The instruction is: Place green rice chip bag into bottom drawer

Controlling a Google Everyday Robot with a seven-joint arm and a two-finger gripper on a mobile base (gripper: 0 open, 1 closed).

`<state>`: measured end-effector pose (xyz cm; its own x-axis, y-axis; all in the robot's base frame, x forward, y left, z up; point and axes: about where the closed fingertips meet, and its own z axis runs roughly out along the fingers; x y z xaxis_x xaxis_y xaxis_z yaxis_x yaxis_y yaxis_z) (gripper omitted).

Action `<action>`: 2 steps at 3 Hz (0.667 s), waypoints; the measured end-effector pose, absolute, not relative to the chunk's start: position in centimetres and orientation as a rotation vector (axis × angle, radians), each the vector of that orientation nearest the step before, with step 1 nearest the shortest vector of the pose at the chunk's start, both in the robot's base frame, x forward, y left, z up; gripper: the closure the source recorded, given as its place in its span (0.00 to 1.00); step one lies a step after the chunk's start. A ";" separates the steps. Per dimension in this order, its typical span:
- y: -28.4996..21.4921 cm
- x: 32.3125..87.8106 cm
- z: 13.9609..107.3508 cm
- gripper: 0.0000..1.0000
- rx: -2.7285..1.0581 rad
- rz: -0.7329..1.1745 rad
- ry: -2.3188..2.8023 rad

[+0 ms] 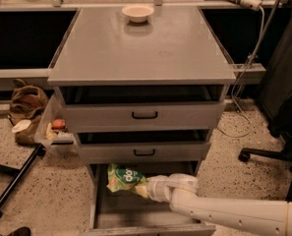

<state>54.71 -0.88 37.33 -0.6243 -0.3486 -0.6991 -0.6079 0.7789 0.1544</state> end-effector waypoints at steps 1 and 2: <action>0.9 56.1 33.7 1.00 -0.668 0.535 2.277; 1.8 56.3 30.3 1.00 -0.652 0.497 2.309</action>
Offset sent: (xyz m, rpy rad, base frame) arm 0.0165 0.0219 -0.1207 -0.0880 0.0465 -0.1000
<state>56.25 1.79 30.32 -0.6451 -0.3146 -0.6963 -0.5731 0.8019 0.1687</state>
